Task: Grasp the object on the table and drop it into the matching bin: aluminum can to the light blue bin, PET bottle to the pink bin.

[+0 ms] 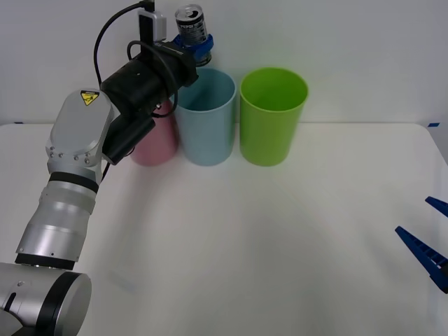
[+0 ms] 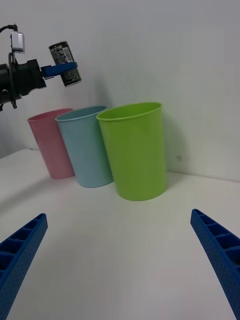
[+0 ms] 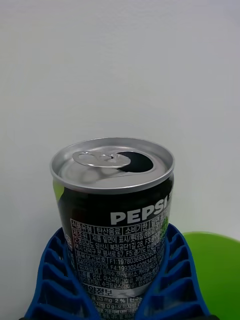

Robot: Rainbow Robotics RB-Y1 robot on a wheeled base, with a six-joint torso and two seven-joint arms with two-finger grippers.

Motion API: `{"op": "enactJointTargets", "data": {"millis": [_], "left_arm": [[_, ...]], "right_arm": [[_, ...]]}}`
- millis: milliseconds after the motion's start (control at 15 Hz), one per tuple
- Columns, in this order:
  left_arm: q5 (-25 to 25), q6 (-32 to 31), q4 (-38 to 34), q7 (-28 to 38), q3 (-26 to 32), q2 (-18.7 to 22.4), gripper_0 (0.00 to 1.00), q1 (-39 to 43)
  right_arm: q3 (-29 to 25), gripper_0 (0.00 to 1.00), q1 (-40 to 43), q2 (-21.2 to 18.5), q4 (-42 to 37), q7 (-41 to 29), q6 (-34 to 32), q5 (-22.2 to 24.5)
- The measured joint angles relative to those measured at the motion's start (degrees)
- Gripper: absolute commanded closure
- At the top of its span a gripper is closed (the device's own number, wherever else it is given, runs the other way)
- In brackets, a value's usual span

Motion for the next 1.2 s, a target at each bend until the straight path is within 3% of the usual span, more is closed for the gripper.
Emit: {"op": "enactJointTargets", "data": {"millis": [67,133,733,1200], "left_arm": [[0.00,0.00,0.00,0.00,0.03,0.00,0.16,0.01],[0.01,0.00,0.00,0.00,0.11,0.00,0.00,0.01],[1.03,-0.67,-0.01,0.17,0.98,0.00,0.00,0.25],[8.36,-3.01,-0.01,-0.51,1.08,2.51,0.00,2.22]], "right_arm": [[0.00,0.00,0.00,0.00,0.00,0.00,0.00,0.00],[0.00,0.00,0.00,0.00,0.00,0.00,0.00,0.00],[0.00,0.00,0.00,0.00,0.00,0.00,0.00,0.00],[0.00,0.00,0.00,0.00,0.00,0.00,0.00,0.00]]}}
